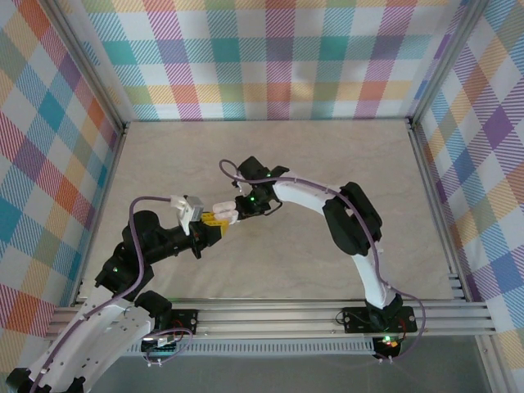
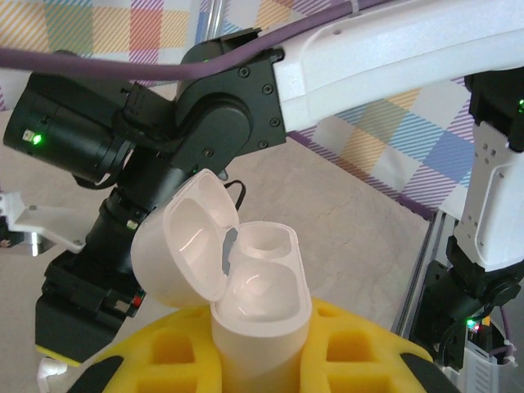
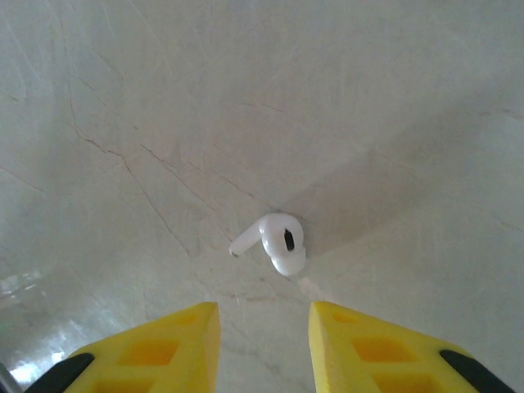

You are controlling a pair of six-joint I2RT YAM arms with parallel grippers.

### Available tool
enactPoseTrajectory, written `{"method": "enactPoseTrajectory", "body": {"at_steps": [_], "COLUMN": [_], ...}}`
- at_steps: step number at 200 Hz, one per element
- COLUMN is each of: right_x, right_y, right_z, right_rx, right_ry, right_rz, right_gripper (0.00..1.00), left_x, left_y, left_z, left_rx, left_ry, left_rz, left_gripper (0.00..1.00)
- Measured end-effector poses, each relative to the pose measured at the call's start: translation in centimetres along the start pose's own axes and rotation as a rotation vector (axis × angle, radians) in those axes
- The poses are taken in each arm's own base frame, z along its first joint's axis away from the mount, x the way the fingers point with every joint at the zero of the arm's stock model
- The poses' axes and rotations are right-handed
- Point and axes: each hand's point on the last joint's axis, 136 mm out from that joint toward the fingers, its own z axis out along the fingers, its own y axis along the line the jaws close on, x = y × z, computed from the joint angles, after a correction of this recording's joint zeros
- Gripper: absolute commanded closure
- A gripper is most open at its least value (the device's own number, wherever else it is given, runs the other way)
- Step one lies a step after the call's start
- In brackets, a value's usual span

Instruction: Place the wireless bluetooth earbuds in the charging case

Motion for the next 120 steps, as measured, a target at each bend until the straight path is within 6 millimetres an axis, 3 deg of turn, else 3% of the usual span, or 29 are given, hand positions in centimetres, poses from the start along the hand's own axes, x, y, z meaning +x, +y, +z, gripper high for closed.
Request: {"method": "enactPoseTrajectory", "body": {"at_steps": [77,120], "right_x": [-0.4,0.4], "right_y": [0.2,-0.4], "right_z": [2.1,2.9], "right_rx": [0.027,0.064], "right_ry": [0.024,0.054], "right_rz": [-0.087,-0.118], "right_gripper": [0.67,0.67], "left_x": [0.5,0.7], "left_y": [0.2,0.2], "left_z": [-0.1,-0.1], "left_rx": [-0.009,-0.014], "left_ry": [0.017,0.027], "left_rz": [0.009,0.007], "left_gripper": [1.00,1.00]}}
